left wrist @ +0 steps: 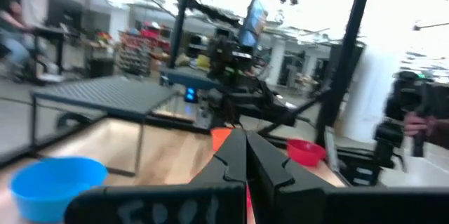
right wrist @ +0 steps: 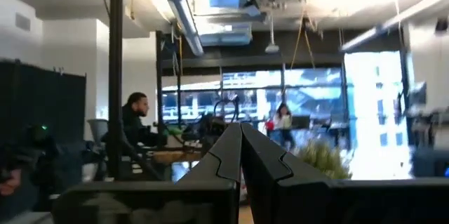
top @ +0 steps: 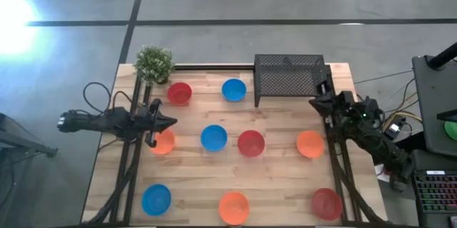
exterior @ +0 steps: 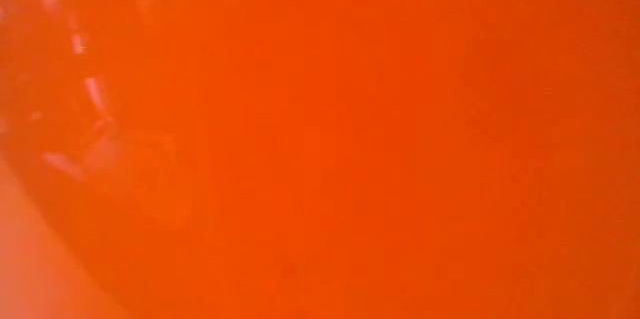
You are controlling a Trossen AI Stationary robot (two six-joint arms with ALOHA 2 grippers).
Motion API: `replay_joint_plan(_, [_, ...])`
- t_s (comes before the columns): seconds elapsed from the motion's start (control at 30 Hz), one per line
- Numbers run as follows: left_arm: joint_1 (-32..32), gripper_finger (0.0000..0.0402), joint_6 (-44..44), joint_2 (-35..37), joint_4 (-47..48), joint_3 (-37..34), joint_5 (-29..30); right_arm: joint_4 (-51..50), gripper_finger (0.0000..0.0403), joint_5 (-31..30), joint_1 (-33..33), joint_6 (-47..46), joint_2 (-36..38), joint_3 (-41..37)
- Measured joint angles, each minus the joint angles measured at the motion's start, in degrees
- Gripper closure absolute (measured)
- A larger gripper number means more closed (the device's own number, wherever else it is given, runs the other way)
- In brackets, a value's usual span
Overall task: Pick & Place Mini bowls
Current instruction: Put the top red bowl on the shelf
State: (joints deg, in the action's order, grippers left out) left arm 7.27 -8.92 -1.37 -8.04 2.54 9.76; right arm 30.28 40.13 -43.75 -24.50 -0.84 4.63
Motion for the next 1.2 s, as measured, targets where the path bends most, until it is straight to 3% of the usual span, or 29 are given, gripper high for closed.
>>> replay_joint_plan(0.2, [0.0, 0.0402, 1.3, -3.9, 1.3, 4.8, 7.4, -3.8, 0.0394, -5.5, 0.0, 2.7, -2.9, 7.5])
replay_joint_plan(0.37, [0.0, 0.0402, 1.3, -9.1, 5.5, 10.1, 10.9, -20.7, 0.0394, -9.6, 0.0, 4.8, -6.4, 16.6])
replay_joint_plan(0.53, [0.0, 0.0402, -0.4, -14.4, 8.7, 15.2, 17.2, -37.7, 0.0394, -10.1, 0.0, 15.5, -10.9, 26.1])
replay_joint_plan(0.77, [0.0, 0.0402, -5.0, -22.8, 13.6, 25.7, 20.6, -45.9, 0.0394, -12.7, 0.0, 15.7, -18.4, 38.9])
replay_joint_plan(1.2, [0.0, 0.0402, -17.8, -40.6, 41.2, 48.4, 32.5, -68.1, 0.0394, -13.3, 0.0, 15.2, -33.1, 57.5])
